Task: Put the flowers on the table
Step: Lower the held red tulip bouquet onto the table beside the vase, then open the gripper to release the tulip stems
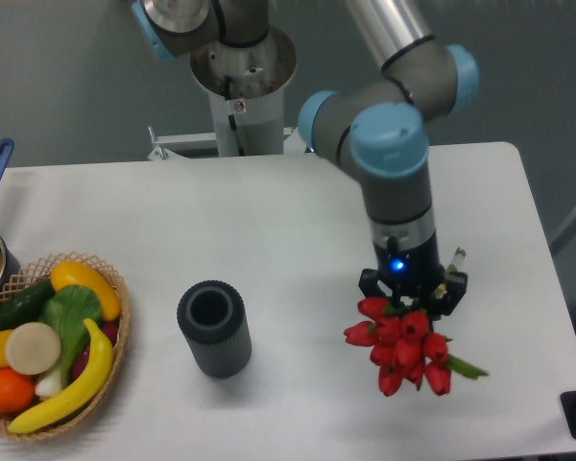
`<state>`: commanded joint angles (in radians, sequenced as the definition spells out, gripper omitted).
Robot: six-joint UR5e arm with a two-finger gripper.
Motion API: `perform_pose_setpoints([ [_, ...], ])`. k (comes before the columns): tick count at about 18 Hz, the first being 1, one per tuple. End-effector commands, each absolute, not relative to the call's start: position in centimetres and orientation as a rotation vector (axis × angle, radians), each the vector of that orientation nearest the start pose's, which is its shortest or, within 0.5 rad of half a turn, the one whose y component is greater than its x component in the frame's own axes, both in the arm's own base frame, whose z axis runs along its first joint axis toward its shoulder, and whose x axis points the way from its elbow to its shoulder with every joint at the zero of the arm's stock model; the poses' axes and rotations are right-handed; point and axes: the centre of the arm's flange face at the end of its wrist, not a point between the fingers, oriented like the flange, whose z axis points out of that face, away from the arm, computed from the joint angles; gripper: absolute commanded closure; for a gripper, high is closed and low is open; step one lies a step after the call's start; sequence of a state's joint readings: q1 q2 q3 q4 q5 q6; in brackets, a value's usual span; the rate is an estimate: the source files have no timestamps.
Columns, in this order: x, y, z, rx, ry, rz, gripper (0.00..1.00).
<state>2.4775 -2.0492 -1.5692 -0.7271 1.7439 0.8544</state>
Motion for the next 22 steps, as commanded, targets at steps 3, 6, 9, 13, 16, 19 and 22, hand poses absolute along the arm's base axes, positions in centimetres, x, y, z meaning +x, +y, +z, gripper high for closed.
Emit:
perform_pose_setpoints([
  [3, -45.3, 51.5, 27.1, -3.034, -0.096, 0.561, 0.62],
  [6, -45.5, 51.8, 25.3, -3.057, -0.089, 0.536, 0.61],
  [9, -45.0, 52.4, 23.6, -3.094, -0.006, 0.526, 0.59],
  [13, -44.9, 52.5, 23.2, -3.098, 0.016, 0.523, 0.41],
  [16, -45.2, 52.7, 23.7, -3.085, 0.014, 0.539, 0.08],
  [19, -45.2, 52.6, 25.0, -3.069, 0.008, 0.557, 0.00],
  [22, -44.9, 52.0, 27.7, -3.034, -0.002, 0.587, 0.00],
])
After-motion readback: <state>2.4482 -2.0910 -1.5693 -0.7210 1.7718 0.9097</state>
